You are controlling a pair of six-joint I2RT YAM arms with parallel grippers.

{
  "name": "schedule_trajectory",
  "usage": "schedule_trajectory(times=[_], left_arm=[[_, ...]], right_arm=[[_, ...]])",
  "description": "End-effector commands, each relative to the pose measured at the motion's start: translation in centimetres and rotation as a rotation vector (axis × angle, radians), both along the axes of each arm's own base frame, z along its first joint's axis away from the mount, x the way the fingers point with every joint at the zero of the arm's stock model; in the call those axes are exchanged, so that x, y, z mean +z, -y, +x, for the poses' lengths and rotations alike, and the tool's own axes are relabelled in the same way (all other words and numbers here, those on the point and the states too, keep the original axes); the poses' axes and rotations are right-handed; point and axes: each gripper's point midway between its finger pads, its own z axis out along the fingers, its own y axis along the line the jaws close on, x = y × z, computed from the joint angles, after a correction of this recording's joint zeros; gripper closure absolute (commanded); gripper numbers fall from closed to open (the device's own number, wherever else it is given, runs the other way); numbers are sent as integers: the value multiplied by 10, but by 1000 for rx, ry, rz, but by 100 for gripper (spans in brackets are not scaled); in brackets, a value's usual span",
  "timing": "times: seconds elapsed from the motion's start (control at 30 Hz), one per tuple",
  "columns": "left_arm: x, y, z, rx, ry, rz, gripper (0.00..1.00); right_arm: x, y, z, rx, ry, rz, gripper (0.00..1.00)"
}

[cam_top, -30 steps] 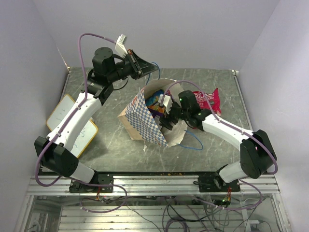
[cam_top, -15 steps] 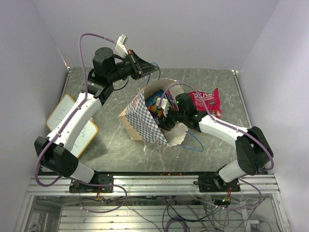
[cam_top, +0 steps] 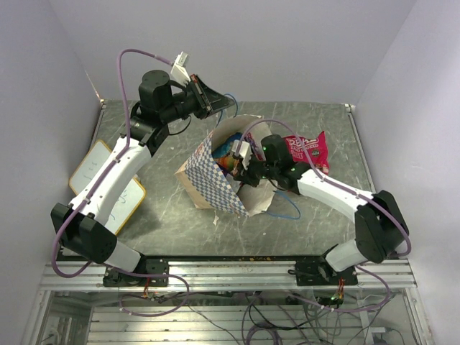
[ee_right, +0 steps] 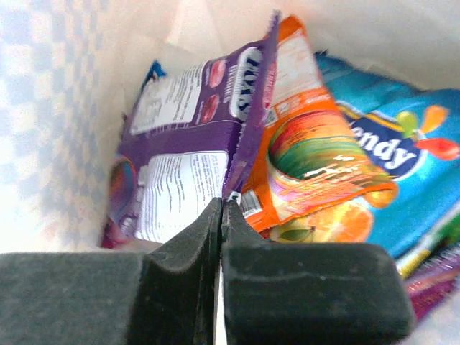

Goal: Take the snacks out of the paper bag
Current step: Take out the snack from the paper bag.

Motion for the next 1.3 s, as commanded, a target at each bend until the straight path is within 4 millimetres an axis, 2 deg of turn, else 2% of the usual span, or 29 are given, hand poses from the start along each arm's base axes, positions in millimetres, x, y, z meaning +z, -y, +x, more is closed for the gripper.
schedule_trajectory(times=[0.0,0.1,0.4,0.5,0.63,0.77,0.93,1.1,1.17,1.27], left_arm=[[42,-7,-12,27,120,-18,93],[41,-9,-11,39,120,-8,93],[43,-16,-6,88,127,23,93],[37,-19,-3,105,107,35,93],[25,-22,2,130,67,56,93],[0,-30,10,176,-16,105,93],[-8,-35,14,194,-56,133,93],[-13,-37,15,196,-79,164,93],[-15,-36,13,191,-87,155,93],[-14,-36,10,183,-90,151,93]], right_arm=[[63,5,6,-88,124,111,100],[86,15,7,-157,173,156,100],[135,56,7,-329,321,183,100],[155,67,5,-367,373,198,100],[189,79,1,-396,460,239,100],[221,85,-2,-390,557,265,100],[278,106,0,-497,675,344,100],[313,143,16,-741,735,375,100],[320,162,24,-871,739,365,100],[316,188,39,-1063,724,306,100]])
